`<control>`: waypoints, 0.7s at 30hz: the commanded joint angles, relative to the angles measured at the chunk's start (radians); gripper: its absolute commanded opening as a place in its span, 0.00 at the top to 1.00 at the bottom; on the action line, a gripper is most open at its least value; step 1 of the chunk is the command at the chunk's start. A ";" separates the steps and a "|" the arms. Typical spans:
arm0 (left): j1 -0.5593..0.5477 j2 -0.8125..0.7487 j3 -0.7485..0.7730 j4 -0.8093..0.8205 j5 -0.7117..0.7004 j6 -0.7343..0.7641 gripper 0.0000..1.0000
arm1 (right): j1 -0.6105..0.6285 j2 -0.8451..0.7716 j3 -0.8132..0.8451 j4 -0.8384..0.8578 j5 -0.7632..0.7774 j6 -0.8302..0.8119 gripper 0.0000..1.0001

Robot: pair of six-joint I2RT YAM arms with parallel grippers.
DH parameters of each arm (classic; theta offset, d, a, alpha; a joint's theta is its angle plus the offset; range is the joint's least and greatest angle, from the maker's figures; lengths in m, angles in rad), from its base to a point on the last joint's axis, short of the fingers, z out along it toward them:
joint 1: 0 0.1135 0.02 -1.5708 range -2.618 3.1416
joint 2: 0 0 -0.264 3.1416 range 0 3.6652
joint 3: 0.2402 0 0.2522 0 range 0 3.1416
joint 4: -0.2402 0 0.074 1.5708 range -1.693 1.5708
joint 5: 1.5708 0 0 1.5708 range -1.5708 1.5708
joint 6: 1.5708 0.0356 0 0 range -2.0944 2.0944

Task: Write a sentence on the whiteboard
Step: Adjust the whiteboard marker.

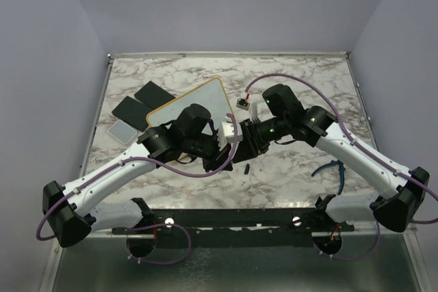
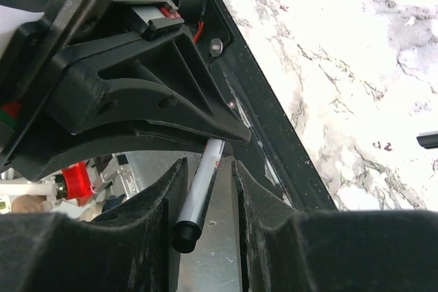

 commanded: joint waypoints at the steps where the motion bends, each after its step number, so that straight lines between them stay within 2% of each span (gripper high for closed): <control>1: -0.007 0.010 0.039 -0.009 -0.018 0.014 1.00 | 0.000 -0.025 -0.023 0.011 -0.020 -0.011 0.67; 15: -0.013 0.006 0.038 -0.020 -0.013 0.016 1.00 | 0.000 -0.031 -0.021 0.067 -0.009 0.011 0.67; 21: -0.014 0.008 0.039 -0.020 -0.018 0.014 1.00 | 0.000 -0.033 -0.027 0.064 -0.010 0.008 0.75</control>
